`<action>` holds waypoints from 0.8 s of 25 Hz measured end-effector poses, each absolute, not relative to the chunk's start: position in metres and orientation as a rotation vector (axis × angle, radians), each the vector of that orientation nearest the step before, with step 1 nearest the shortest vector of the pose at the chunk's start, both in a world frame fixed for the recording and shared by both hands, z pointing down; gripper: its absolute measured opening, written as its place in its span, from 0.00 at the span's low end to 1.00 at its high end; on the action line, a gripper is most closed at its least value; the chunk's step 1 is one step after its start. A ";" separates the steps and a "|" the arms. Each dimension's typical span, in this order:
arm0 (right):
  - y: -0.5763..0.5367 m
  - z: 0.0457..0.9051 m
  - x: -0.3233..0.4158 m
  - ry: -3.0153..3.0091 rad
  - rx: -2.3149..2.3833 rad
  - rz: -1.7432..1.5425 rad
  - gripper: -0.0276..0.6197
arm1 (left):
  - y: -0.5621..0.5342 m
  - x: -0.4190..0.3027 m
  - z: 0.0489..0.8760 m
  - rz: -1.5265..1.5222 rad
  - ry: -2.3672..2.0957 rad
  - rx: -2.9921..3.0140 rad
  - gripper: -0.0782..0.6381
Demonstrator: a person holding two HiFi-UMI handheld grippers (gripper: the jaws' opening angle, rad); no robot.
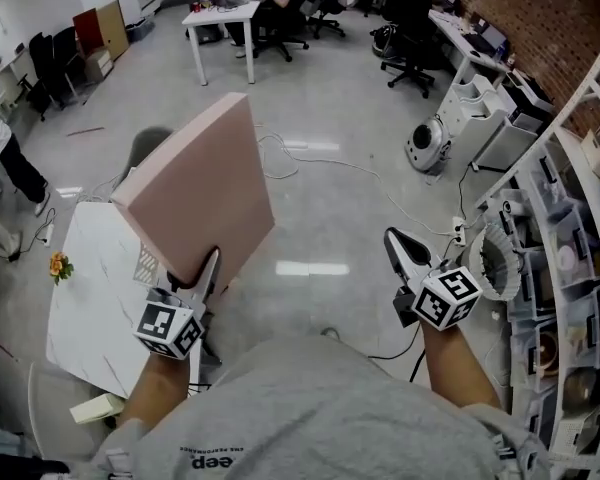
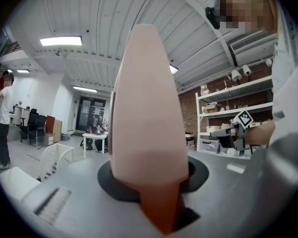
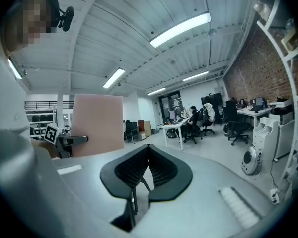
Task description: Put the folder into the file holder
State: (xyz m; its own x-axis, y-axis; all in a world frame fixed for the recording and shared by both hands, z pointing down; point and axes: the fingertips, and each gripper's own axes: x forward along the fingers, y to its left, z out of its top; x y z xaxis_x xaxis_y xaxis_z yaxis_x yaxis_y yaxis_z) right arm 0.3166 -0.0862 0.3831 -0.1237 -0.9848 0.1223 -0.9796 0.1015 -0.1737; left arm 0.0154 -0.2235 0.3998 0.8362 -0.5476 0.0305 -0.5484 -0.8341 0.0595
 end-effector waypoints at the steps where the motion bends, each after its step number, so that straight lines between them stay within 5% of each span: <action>1: -0.095 0.383 0.331 2.321 -2.049 -0.336 0.05 | -0.228 0.028 0.398 0.012 -0.894 2.940 0.39; 9: -0.163 0.370 0.417 2.407 -1.952 -0.322 0.05 | -0.266 0.100 0.377 -0.030 -1.017 2.908 0.39; 20: -0.232 0.378 0.394 2.405 -1.982 -0.333 0.05 | -0.333 0.085 0.377 -0.032 -0.969 2.924 0.39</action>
State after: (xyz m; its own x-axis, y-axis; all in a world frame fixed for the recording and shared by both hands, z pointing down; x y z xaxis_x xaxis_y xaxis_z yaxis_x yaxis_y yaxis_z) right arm 0.3935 -0.2320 0.3780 -0.2006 -0.9712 0.1288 -0.9696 0.1780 -0.1679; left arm 0.0855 -0.3335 0.3772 0.8019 -0.5975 -0.0007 -0.5962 -0.8003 0.0644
